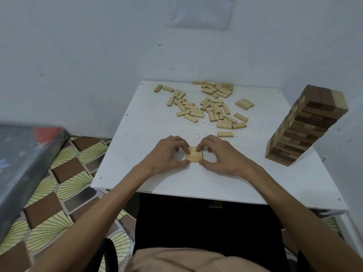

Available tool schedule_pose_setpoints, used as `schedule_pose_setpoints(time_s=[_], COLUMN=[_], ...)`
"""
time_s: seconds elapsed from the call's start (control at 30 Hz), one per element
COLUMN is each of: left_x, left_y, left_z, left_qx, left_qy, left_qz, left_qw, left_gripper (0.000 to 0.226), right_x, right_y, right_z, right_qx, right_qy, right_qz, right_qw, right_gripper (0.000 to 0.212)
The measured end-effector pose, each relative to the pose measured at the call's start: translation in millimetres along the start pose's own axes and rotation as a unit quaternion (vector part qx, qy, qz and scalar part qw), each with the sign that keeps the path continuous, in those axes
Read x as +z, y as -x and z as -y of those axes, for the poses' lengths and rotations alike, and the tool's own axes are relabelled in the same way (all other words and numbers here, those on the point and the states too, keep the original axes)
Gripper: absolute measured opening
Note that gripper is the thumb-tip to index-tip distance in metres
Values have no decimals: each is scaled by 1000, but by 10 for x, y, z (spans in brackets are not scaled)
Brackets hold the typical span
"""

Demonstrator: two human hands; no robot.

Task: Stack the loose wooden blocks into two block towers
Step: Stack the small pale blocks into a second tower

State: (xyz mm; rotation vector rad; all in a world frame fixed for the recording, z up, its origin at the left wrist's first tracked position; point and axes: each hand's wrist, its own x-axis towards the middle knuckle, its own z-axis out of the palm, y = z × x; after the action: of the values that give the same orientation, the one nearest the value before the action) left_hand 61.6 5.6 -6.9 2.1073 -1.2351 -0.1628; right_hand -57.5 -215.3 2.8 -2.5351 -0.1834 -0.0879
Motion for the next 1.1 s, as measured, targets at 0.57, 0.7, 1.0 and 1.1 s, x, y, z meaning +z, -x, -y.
schedule_pose_setpoints(time_s=[0.57, 0.7, 1.0, 1.1], left_x=[-668, -831, -1150, -1151], left_y=[628, 797, 928, 944], left_z=[642, 786, 885, 892], left_qx=[-98, -127, -197, -204], left_qy=[-45, -59, -69, -62], left_qz=[-68, -99, -108, -114], left_qw=[992, 985, 972, 970], left_gripper=[26, 27, 25, 25], right_x=[612, 756, 802, 817], right_y=[-928, -1205, -1511, -1511], right_z=[492, 667, 847, 819], right_qx=[-85, -96, -91, -86], right_qy=[-48, -55, -82, -103], right_qz=[-17, -2, 29, 23], right_qw=[995, 994, 992, 991], right_gripper=[18, 19, 18, 20])
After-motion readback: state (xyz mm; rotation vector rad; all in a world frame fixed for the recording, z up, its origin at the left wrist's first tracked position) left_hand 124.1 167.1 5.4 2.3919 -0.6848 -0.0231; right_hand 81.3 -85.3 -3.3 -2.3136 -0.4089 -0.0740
